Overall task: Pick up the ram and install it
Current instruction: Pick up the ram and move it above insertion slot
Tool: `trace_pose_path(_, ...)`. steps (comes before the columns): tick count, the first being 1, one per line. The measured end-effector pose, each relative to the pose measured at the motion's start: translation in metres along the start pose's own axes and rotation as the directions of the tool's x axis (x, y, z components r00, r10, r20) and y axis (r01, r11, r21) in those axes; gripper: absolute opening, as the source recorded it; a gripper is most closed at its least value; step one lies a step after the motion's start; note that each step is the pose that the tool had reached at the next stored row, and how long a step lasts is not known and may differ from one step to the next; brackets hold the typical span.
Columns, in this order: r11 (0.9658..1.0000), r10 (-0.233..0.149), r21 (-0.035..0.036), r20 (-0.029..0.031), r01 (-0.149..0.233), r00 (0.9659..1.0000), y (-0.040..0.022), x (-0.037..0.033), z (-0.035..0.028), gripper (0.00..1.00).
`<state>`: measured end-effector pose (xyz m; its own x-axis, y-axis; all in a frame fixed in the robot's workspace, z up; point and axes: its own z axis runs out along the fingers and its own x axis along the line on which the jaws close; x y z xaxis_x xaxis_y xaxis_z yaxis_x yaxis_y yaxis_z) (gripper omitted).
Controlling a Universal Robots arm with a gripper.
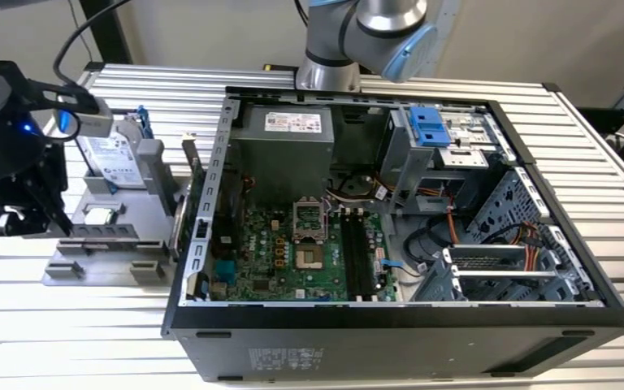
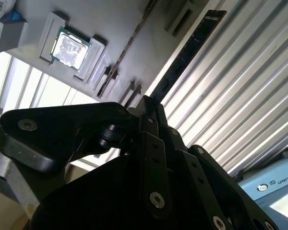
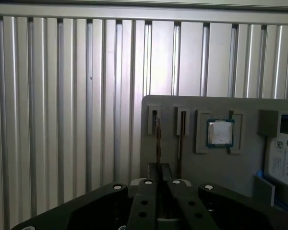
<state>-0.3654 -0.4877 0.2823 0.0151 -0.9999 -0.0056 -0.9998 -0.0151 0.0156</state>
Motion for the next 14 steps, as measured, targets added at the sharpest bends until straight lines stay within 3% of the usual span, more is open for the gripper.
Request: trace_pose_path(14,1.0000,0.000,0.0001,0.0000,0.000,1.0000,0.0002,-0.0001,-0.0153,0.00)
